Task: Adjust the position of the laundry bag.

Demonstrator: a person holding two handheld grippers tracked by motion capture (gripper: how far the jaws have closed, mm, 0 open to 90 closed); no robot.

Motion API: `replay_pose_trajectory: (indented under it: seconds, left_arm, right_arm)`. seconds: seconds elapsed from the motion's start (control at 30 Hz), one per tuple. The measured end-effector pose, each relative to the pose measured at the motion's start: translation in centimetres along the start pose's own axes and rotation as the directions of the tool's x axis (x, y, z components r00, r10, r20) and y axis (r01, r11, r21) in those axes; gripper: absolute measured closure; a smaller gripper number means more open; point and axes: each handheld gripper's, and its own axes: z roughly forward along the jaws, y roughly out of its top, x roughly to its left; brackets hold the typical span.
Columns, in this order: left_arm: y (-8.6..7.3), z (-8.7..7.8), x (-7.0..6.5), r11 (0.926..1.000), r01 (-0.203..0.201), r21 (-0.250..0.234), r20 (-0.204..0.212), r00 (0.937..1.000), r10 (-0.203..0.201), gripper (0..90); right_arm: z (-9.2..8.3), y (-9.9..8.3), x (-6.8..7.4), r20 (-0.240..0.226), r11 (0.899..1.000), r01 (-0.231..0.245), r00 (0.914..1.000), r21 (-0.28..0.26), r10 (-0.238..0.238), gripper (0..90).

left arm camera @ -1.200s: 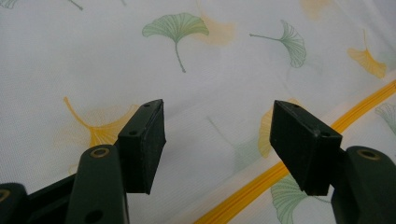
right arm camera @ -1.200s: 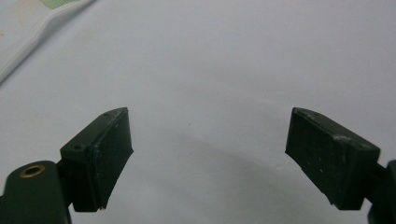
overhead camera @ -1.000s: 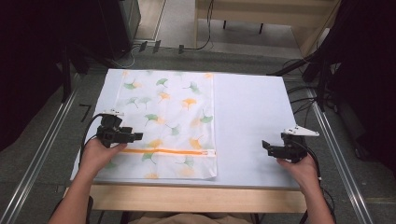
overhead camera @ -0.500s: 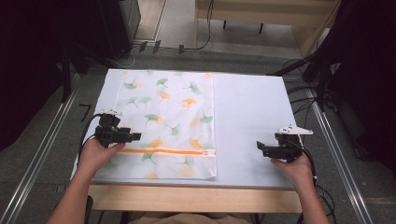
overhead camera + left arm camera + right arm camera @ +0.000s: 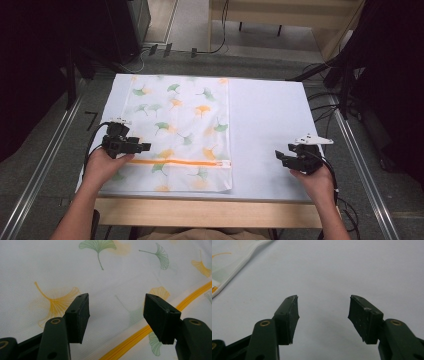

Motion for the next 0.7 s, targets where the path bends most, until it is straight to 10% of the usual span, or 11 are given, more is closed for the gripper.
replay_pose_trajectory:
  seconds: [0.7]
  left_arm:
    - [-0.07, -0.24, 0.45, 0.9999, 0.016, -0.003, -0.003, 0.9999, -0.016, 37.0]
  right_arm:
    - [0.21, 0.34, 0.63, -0.008, 1.000, -0.010, 0.9999, 0.010, 0.010, 47.9]
